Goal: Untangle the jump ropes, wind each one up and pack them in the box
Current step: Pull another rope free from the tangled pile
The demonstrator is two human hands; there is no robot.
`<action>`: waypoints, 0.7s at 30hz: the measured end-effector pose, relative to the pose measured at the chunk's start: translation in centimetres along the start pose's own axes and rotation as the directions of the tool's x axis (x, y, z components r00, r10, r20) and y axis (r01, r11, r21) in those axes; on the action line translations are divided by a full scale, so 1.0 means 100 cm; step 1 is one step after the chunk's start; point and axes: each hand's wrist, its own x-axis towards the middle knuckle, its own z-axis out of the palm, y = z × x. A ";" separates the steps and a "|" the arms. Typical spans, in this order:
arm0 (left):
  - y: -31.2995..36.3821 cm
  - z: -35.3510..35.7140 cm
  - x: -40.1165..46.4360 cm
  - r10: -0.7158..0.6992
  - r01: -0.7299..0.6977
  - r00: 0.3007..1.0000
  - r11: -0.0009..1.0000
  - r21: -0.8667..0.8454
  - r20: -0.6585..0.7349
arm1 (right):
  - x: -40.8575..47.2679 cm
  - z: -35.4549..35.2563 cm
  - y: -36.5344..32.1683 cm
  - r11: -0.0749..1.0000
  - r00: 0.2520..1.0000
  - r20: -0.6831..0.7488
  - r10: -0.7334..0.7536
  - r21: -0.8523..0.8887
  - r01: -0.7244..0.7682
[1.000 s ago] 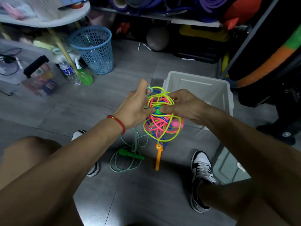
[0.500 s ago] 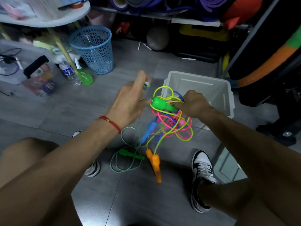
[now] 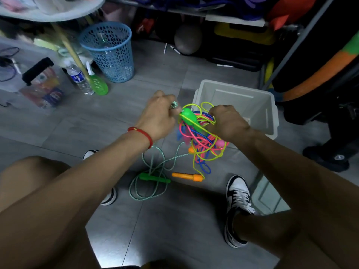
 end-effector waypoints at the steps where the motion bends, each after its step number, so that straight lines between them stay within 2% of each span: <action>1: 0.004 -0.001 -0.002 -0.116 0.120 0.993 0.977 -0.176 0.032 | -0.001 0.002 0.000 0.999 1.000 -0.006 -0.028 -0.023 0.028; 3: 0.005 -0.008 -0.001 -0.316 0.299 0.948 0.830 -0.471 0.045 | -0.006 0.009 -0.002 0.990 0.997 0.018 -0.075 -0.122 0.077; 4: 0.004 -0.015 0.003 -0.383 0.330 0.923 0.756 -0.566 0.027 | -0.009 0.012 -0.001 0.979 0.995 0.031 -0.090 -0.182 0.095; 6: 0.001 -0.035 0.007 -0.437 0.344 0.899 0.682 -0.645 0.018 | -0.016 0.017 0.005 0.969 0.997 0.056 -0.052 -0.238 0.064; 7: -0.002 -0.044 0.008 -0.426 0.344 0.904 0.697 -0.630 0.022 | -0.018 0.017 0.013 0.972 0.998 0.064 0.010 -0.235 0.005; 9: -0.011 -0.057 0.007 -0.341 0.302 0.940 0.831 -0.468 0.002 | -0.017 0.013 0.033 0.973 0.987 0.062 0.148 -0.189 -0.133; 11: -0.021 -0.064 0.002 -0.207 0.200 0.978 0.965 -0.170 -0.029 | -0.016 0.005 0.051 0.958 0.965 0.082 0.249 -0.163 -0.234; 14: -0.025 -0.068 -0.009 -0.021 0.014 0.998 0.993 0.120 0.059 | -0.011 0.000 0.055 0.954 0.951 0.155 0.267 -0.183 -0.238; 15: -0.027 -0.069 -0.011 0.029 -0.045 0.994 0.988 0.151 0.109 | -0.009 -0.002 0.046 0.971 0.966 0.129 0.222 -0.120 -0.207; 17: -0.030 -0.070 -0.016 0.096 -0.127 0.977 0.979 0.160 0.188 | -0.008 -0.004 0.013 0.985 0.997 0.076 0.007 0.173 -0.021; 18: -0.031 -0.072 -0.017 0.123 -0.159 0.969 0.975 0.155 0.216 | -0.011 -0.005 -0.008 0.928 0.984 0.109 -0.138 0.361 0.090; 19: -0.032 -0.075 -0.018 0.154 -0.191 0.960 0.971 0.145 0.233 | -0.017 -0.005 -0.032 0.831 0.946 0.185 -0.266 0.542 0.128; 21: -0.036 -0.079 -0.021 0.201 -0.241 0.946 0.961 0.135 0.256 | -0.029 -0.001 -0.073 0.670 0.860 0.316 -0.402 0.741 0.041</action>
